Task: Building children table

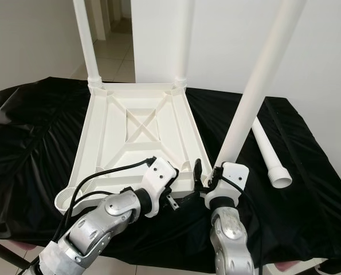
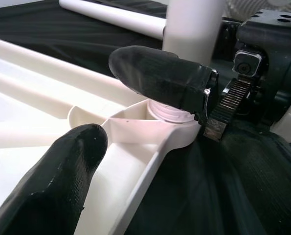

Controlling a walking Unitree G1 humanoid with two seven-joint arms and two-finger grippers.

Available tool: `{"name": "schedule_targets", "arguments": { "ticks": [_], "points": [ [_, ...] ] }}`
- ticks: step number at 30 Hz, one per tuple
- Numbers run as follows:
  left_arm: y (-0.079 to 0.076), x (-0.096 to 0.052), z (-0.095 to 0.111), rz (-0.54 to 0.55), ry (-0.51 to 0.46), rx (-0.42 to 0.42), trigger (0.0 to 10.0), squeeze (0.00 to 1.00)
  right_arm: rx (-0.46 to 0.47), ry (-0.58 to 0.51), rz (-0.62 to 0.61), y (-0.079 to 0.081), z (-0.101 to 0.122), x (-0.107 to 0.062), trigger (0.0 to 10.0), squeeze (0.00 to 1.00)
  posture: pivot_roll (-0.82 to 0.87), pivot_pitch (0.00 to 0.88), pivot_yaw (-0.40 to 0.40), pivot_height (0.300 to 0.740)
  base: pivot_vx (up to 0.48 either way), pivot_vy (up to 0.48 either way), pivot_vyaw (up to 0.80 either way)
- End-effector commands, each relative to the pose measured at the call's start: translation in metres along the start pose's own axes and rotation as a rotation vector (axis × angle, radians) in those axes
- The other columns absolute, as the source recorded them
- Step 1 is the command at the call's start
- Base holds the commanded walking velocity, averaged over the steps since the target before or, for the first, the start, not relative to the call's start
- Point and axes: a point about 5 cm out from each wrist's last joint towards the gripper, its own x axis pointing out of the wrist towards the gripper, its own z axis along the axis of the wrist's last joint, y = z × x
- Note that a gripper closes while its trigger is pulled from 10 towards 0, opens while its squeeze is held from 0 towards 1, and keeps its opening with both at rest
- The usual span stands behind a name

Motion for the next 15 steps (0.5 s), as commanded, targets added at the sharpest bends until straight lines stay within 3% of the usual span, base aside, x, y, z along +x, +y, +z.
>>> {"name": "schedule_targets", "arguments": {
  "ticks": [1, 7, 15],
  "points": [
    [0.011, -0.001, 0.001, 0.034, 0.005, 0.024, 10.0, 0.00, 0.004, -0.016, 0.025, -0.001, 0.003, -0.006, 10.0, 0.00, -0.06, 0.000, -0.018, 0.740, 0.000, 0.000, 0.00],
    [0.017, -0.003, 0.001, 0.034, 0.010, 0.043, 10.0, 0.00, 0.003, 0.002, 0.008, -0.011, 0.002, -0.017, 10.0, 0.00, -0.07, 0.000, -0.006, 0.740, 0.000, 0.000, 0.00],
    [0.017, -0.003, 0.001, 0.024, 0.008, 0.040, 10.0, 0.00, -0.027, 0.002, 0.050, -0.018, 0.002, -0.013, 10.0, 0.00, -0.08, 0.000, 0.004, 0.740, 0.000, 0.000, 0.00]
  ]
}}
